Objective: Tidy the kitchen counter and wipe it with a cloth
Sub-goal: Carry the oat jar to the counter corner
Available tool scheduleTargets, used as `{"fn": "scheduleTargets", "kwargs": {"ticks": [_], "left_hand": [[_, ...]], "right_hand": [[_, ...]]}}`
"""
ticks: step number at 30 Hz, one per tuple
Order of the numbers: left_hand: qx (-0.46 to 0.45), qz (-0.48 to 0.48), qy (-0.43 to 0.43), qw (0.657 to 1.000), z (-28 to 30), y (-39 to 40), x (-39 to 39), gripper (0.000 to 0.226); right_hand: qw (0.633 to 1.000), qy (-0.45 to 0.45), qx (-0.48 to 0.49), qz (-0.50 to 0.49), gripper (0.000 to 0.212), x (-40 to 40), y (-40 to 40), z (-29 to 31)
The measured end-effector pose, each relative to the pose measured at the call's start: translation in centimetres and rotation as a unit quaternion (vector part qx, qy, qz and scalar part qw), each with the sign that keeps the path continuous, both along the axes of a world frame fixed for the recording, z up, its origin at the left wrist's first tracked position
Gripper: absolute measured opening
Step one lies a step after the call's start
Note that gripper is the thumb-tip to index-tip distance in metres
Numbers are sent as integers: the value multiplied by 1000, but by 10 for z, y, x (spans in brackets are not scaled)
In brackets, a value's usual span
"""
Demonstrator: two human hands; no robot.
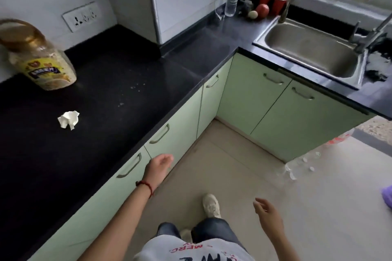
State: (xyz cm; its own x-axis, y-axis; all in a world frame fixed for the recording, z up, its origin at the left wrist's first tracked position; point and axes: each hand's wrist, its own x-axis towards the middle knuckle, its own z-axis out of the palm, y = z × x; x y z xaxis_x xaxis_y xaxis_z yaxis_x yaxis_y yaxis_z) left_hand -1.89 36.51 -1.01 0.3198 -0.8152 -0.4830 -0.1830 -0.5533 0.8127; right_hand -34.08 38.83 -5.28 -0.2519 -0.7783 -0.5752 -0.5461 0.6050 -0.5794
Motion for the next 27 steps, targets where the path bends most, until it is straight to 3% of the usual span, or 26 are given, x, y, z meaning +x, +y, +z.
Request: {"fn": "scheduleTargets", "kwargs": {"ticks": [5, 12, 20, 27], "left_hand": [[24, 128, 0, 991, -7, -12, 11, 24], [44, 323, -7, 945, -7, 17, 4, 19], [9, 466, -16, 885, 17, 41, 24, 20], [-61, 484, -21, 873, 40, 10, 101, 18]], "right_hand": [[986, -18, -19, 164, 26, 32, -114, 6], [925, -61, -78, 368, 23, 120, -238, 50], [860, -145, -107, 477, 24, 244, -276, 75], [835, -175, -107, 510, 27, 337, -283, 83]]}}
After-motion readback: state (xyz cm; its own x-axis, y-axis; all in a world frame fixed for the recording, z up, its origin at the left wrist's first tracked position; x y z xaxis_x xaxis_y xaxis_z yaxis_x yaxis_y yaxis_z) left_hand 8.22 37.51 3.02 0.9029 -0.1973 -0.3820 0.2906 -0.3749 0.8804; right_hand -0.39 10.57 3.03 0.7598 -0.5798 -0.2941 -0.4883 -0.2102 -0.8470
